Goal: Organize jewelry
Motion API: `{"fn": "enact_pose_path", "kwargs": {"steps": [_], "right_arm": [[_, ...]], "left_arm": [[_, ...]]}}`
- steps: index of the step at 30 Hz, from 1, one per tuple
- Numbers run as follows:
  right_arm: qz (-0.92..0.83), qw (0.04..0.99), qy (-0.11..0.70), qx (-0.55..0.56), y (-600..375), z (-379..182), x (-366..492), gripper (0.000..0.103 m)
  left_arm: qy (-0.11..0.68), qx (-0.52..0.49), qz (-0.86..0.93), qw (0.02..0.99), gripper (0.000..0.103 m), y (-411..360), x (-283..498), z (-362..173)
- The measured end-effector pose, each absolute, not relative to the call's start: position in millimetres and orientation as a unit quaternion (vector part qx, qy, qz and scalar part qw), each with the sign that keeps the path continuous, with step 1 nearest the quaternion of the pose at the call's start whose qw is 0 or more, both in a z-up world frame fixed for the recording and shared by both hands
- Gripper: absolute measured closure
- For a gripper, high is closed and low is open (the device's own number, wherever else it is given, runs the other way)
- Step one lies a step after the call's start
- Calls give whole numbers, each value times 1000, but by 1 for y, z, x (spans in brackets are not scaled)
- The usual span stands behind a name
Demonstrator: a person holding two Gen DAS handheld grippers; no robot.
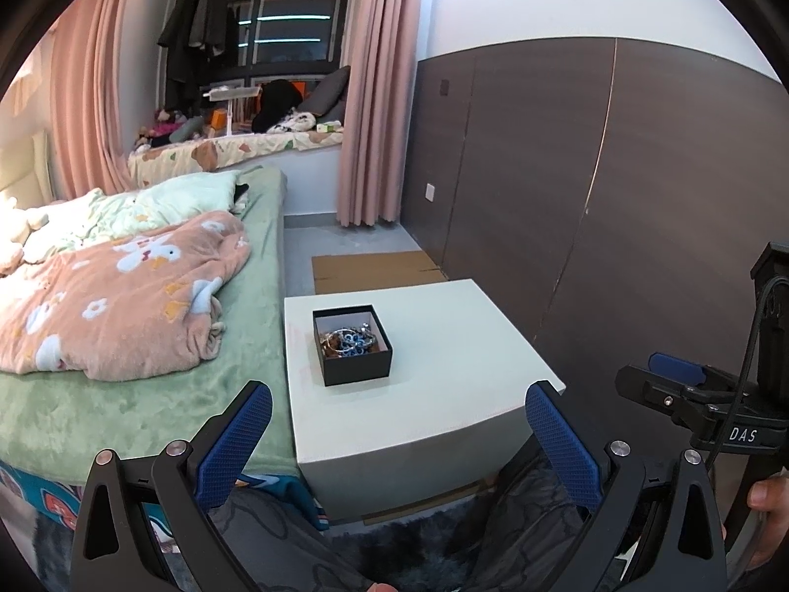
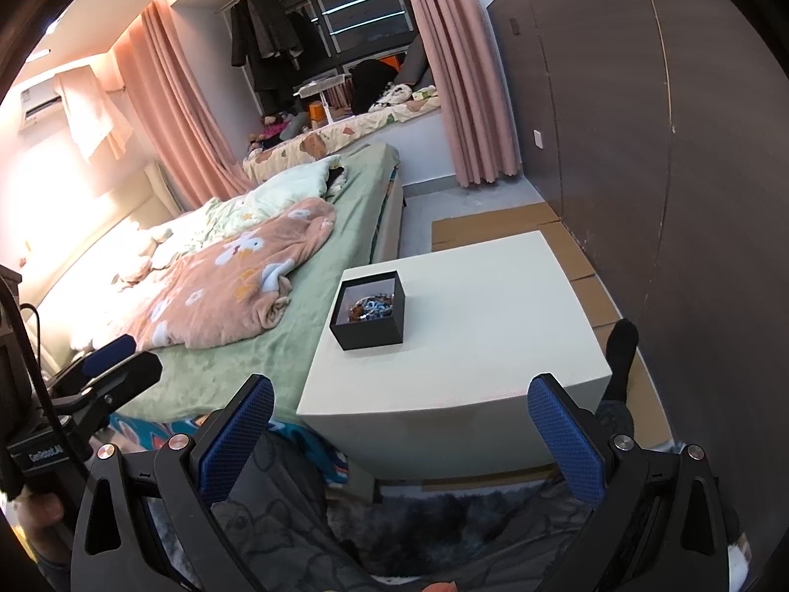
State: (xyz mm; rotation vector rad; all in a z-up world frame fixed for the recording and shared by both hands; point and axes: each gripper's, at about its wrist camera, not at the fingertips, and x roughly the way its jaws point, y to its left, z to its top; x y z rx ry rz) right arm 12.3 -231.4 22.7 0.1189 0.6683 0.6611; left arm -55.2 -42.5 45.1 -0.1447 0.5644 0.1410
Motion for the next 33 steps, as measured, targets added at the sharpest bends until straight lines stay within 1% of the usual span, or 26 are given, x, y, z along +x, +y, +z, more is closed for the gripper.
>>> {"fn": "enact_pose_path", "kwargs": {"steps": [33], "right_arm": [[317, 889, 327, 49, -224, 16, 10, 0]], "left_arm": [[268, -71, 79, 957, 0, -33, -60, 36]]}}
